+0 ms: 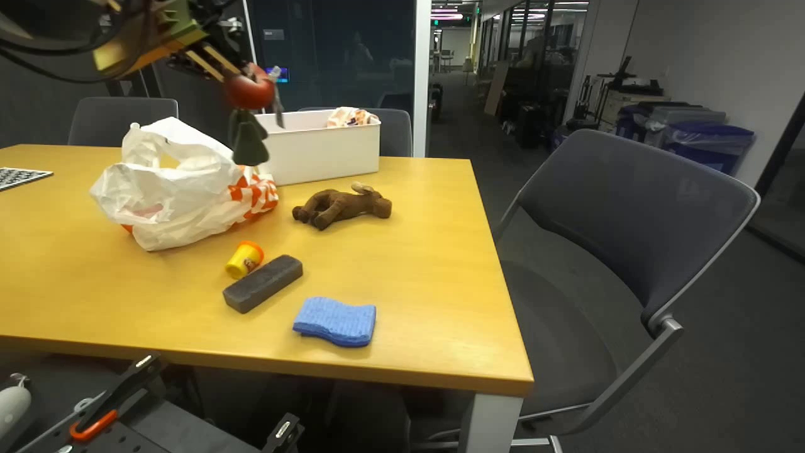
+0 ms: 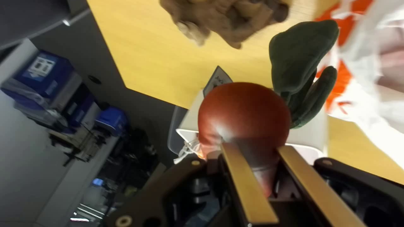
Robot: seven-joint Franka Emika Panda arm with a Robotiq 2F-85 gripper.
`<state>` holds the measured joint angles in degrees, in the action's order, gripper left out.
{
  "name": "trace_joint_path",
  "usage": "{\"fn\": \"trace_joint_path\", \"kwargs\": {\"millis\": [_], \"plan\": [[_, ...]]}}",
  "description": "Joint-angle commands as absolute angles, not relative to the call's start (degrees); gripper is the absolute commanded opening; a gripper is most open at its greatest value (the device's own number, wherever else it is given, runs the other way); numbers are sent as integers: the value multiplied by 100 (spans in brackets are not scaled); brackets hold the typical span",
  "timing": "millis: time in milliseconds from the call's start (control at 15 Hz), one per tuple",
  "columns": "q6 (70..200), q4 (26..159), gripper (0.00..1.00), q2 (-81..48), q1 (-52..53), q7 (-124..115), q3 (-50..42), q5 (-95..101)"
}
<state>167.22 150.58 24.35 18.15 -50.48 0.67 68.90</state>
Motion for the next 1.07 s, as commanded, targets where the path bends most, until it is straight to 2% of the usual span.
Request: {"fn": "trace_joint_path", "kwargs": {"millis": [0, 333, 600, 1000], "plan": [[17197, 15402, 9, 2933, 2451, -5060, 372, 6648], [18348, 15266, 9, 2143, 3118, -4810, 243, 6661], [18710, 15164, 9, 1268, 3317, -4822, 391, 6732], [17823, 14195, 9, 309, 3321, -4587, 853, 7069]]}}
